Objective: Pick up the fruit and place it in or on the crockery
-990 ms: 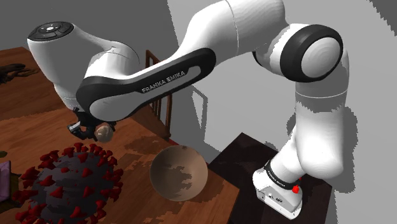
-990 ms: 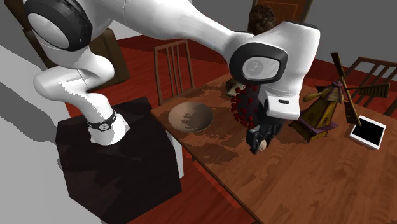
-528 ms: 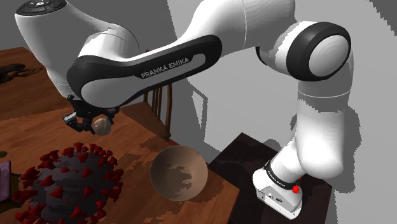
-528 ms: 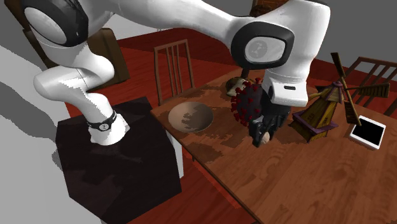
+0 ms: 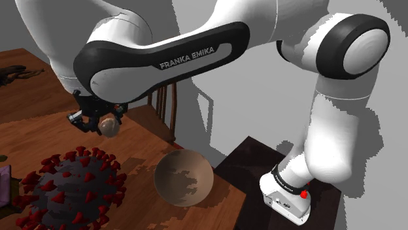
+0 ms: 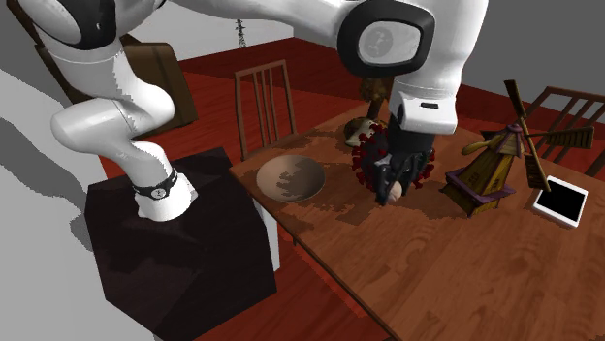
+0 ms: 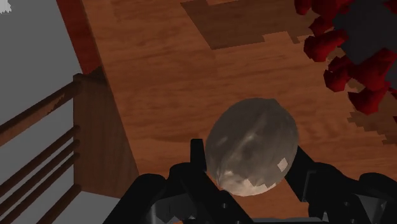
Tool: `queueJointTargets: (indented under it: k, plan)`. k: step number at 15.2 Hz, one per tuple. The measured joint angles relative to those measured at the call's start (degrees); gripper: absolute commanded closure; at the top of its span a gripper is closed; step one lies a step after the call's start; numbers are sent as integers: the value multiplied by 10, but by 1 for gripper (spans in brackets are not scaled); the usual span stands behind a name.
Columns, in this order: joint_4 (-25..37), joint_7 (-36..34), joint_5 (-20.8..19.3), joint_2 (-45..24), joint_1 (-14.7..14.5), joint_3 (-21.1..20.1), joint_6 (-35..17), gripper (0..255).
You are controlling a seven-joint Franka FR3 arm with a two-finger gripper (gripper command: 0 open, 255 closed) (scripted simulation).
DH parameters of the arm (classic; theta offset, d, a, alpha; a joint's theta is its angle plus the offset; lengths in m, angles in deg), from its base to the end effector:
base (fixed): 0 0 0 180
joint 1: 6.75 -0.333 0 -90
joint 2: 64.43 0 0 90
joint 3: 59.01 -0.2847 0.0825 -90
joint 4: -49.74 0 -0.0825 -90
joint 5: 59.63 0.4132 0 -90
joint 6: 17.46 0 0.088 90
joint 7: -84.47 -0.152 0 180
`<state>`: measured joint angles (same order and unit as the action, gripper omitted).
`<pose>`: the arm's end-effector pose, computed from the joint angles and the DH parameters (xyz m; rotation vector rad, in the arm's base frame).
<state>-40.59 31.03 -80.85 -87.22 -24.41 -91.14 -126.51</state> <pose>0.4910 0.4701 0.3552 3.0453 0.0372 0.1651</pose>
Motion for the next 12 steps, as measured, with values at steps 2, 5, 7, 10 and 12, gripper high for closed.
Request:
queueJointTargets:
  k: [2,5,7,10,12]
  plan:
    - [-66,1,22,50,18,-10,-22,255]
    - [-156,6,57,121,37,-21,-54,255]
    - [-214,14,87,174,45,-28,-69,255]
    - [-289,28,130,244,47,-32,-89,255]
    - [-340,36,161,292,42,-34,-102,255]
